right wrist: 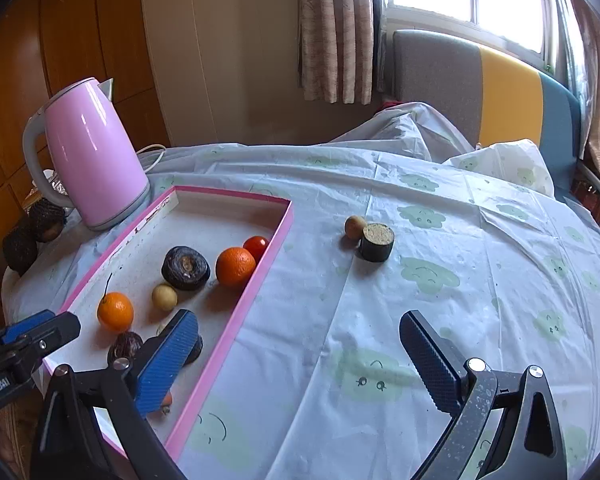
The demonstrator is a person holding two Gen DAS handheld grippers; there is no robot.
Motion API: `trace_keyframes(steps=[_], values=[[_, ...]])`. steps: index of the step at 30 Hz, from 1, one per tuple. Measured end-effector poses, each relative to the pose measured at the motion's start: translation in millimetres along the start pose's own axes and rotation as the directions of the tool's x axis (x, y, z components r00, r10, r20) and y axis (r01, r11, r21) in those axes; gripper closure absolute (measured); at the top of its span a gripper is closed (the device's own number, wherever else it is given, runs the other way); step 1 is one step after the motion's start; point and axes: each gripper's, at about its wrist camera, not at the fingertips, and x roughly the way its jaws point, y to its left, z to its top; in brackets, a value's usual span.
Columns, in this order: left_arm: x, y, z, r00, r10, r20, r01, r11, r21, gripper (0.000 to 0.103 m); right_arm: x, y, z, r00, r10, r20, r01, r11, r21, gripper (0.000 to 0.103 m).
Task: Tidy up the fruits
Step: 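Move both tools back toward the taro slice and last small brown fruit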
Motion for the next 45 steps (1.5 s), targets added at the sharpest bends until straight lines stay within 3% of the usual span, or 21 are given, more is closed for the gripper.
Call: trace_keyframes(steps=[8,33,37,39,45], values=[[1.7,-14.3,-3.8,1.000,-0.003,-0.014,0.003,0.999,0.047,0.054,4.7,-15.3,-15.3,0.998,0.047,-0.052,-0.045,0.998,0.050,0.001],[17.4,-45.6,-12.3,0.996,-0.050,-0.079,0.060,0.990,0.130,0.054,5.2,-54.2,-23.3,0.999,0.009,-0.040,-0.005,0.994,0.109,0.001],[22.9,-45.5,-11.6,0.994,-0.066,-0.092,0.077,0.991,0.113,0.054,14.1,-65.0,-21.1,0.998,0.012,-0.061,-0.004,0.992,0.130,0.012],[25.9,-46.0,-10.5,0.992,-0.072,-0.099,0.083,0.991,0.108,0.054,19.8,-70.6,-18.3,0.997,0.022,-0.072,-0.012,0.990,0.141,0.023],[38.4,-54.4,-4.7,0.989,-0.074,-0.126,0.091,0.988,0.129,0.054,41.8,-80.1,4.1,0.997,0.026,-0.076,-0.015,0.991,0.132,0.029]])
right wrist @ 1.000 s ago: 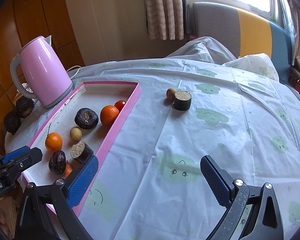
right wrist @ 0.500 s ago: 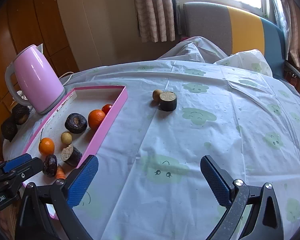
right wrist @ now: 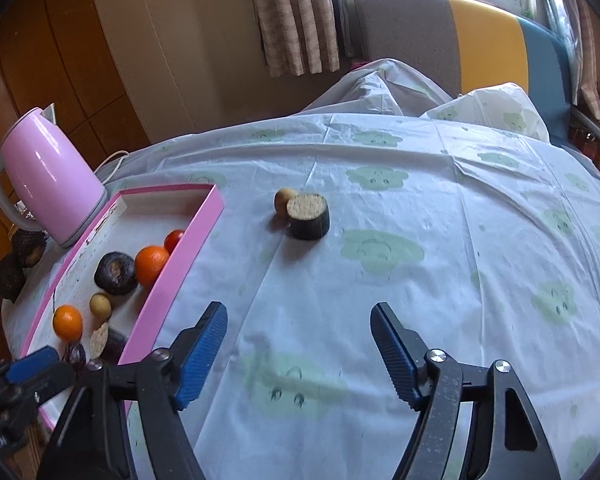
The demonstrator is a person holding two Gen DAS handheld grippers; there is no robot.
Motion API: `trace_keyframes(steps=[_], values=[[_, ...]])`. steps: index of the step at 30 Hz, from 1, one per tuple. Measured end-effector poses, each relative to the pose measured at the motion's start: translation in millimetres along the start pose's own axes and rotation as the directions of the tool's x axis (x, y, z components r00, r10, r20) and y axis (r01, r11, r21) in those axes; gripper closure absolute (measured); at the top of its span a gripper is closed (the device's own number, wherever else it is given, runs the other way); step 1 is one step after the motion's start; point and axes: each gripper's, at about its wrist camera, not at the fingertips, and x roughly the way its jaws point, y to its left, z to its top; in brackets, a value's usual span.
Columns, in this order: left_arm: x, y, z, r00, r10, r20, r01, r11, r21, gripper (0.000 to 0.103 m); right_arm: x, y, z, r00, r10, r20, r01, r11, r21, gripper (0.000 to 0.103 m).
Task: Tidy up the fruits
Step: 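Move both tools back toward the taro slice and last small brown fruit, then grasp the cut taro slice with the right tool while the left tool reaches for the brown fruit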
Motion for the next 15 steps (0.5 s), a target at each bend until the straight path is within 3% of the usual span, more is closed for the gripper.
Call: trace_keyframes(steps=[6,13,14,15], values=[[9.0,-3.7,12.9,1.000,-0.014,-0.004,0.014,1.000,0.007,0.054,33.3,1.5,35.6,1.000,-0.022,-0.001,0.022,0.998,-0.053,0.039],[22.1,-10.5,32.1,1.000,-0.023,-0.007,0.023,1.000,0.014,0.054,76.1,4.6,58.8,0.998,-0.043,-0.042,0.039,0.994,-0.098,0.039],[23.7,-12.5,35.0,1.000,-0.027,-0.006,0.027,0.999,0.018,0.054,80.7,4.8,59.9,0.998,-0.048,-0.047,0.043,0.994,-0.103,0.043],[25.4,-14.9,38.0,1.000,-0.030,-0.007,0.030,0.999,0.022,0.054,84.1,4.7,60.4,0.997,-0.050,-0.051,0.045,0.993,-0.107,0.056]])
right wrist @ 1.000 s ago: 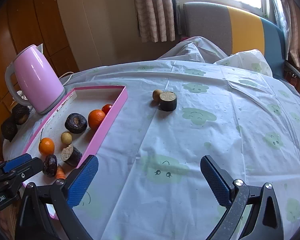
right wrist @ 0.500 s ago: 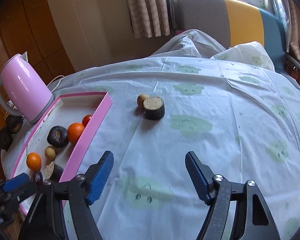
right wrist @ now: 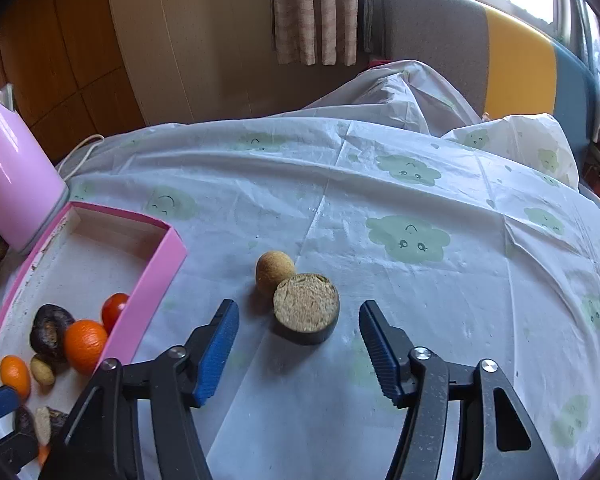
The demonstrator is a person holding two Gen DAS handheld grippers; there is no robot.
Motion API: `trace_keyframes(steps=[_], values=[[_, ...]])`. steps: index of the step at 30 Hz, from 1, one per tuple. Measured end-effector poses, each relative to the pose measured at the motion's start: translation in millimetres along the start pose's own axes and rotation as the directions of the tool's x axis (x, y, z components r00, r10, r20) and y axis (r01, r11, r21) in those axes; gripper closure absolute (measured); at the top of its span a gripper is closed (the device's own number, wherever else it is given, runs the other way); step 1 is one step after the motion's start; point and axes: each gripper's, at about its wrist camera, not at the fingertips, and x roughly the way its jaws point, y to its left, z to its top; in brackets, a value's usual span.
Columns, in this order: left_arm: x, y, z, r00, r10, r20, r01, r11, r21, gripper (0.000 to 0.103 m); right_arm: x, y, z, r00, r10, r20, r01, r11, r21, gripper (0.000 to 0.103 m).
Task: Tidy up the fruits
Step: 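Grasp the cut taro slice with the right tool while the left tool reaches for the brown fruit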
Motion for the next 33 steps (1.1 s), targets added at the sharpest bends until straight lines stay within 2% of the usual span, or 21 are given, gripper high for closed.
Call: trace_keyframes(steps=[2,6,8,15,18,27,33], values=[[3.9,-4.7,6.3,1.000,-0.008,-0.003,0.008,1.000,0.005,0.054,4.1,-0.9,-0.2,1.000,-0.012,-0.010,0.012,1.000,-0.005,0.067],[13.3,-16.2,20.2,1.000,-0.028,-0.006,0.028,0.999,0.025,0.054,-0.3,-8.2,-3.9,1.000,0.004,-0.013,-0.004,1.000,0.011,0.067],[19.2,-23.5,26.7,0.999,-0.031,-0.011,0.031,0.999,0.043,0.057,-2.9,-13.7,-7.5,1.000,0.007,-0.018,-0.006,1.000,0.028,0.067],[43.0,-49.9,51.0,0.997,-0.070,-0.025,0.072,0.992,0.102,0.064,-15.0,-25.2,-16.9,0.998,-0.048,-0.036,0.049,0.998,0.035,0.067],[58.3,-57.5,60.7,0.994,-0.098,-0.058,0.103,0.990,0.094,0.065,-18.9,-33.5,-21.3,0.997,-0.055,-0.045,0.058,0.997,0.054,0.067],[96.5,-82.6,82.0,0.989,-0.109,-0.098,0.119,0.988,0.101,0.065,-24.6,-39.6,-26.8,0.999,-0.034,-0.037,0.036,0.997,0.069,0.067],[120.6,-95.4,94.1,0.989,-0.088,-0.121,0.103,0.987,0.122,0.065,-24.7,-40.4,-27.8,0.999,-0.026,-0.028,0.028,0.997,0.073,0.067]])
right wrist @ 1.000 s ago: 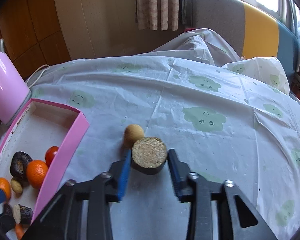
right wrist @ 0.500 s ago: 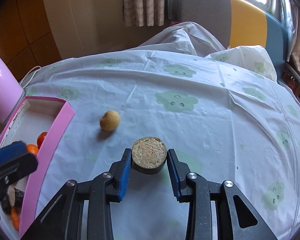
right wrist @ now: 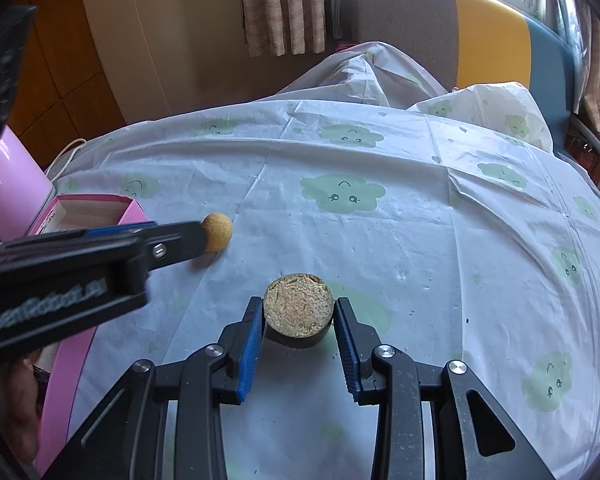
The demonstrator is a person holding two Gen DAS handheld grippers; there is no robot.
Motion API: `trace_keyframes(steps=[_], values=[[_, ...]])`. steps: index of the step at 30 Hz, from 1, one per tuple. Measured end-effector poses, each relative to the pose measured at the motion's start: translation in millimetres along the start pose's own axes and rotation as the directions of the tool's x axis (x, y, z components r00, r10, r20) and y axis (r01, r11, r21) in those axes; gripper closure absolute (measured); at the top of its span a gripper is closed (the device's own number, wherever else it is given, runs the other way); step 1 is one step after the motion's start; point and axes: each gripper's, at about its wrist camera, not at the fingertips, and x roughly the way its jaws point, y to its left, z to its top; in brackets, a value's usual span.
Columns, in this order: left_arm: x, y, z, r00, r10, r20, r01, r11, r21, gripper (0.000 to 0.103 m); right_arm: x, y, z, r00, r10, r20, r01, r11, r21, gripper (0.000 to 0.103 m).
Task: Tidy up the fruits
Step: 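Grasp the small brown round fruit with the left tool, then carry the small brown fruit into the tray with the left tool and open it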
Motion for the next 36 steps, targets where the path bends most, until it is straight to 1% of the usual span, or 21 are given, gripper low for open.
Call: trace_keyframes(steps=[4,7,11,16,20,29,36], values=[[16.1,0.5,6.3,1.000,0.014,-0.013,-0.014,1.000,-0.003,0.065,-0.8,-0.3,-0.6,1.000,0.005,0.003,-0.005,1.000,0.000,0.067],[27.7,-0.9,8.1,0.999,0.003,-0.036,-0.003,1.000,-0.001,0.077,-1.1,-0.2,-1.0,1.000,0.007,0.007,-0.007,1.000,-0.003,0.067],[23.1,-3.1,2.8,0.999,-0.006,-0.032,0.006,1.000,0.011,0.077,-2.3,-0.5,-2.0,1.000,0.011,0.011,-0.011,1.000,-0.004,0.067],[1.8,-1.6,-5.7,1.000,-0.004,-0.005,0.004,1.000,-0.001,0.077,-4.4,-0.7,-2.7,1.000,0.016,0.003,-0.016,1.000,0.004,0.067],[-17.7,-4.3,-15.2,1.000,0.003,0.022,-0.004,1.000,0.016,0.077,-8.1,1.2,-6.6,1.000,0.017,-0.005,-0.017,1.000,0.004,0.068],[-56.7,-9.1,-38.7,0.997,0.010,0.076,-0.013,0.999,0.034,0.077,-21.5,9.0,-25.9,1.000,0.014,-0.019,-0.015,1.000,-0.013,0.068],[-81.8,-9.7,-60.1,0.995,0.006,0.103,-0.010,0.999,0.032,0.077,-35.1,18.2,-42.4,1.000,0.016,-0.025,-0.017,0.999,-0.032,0.068]])
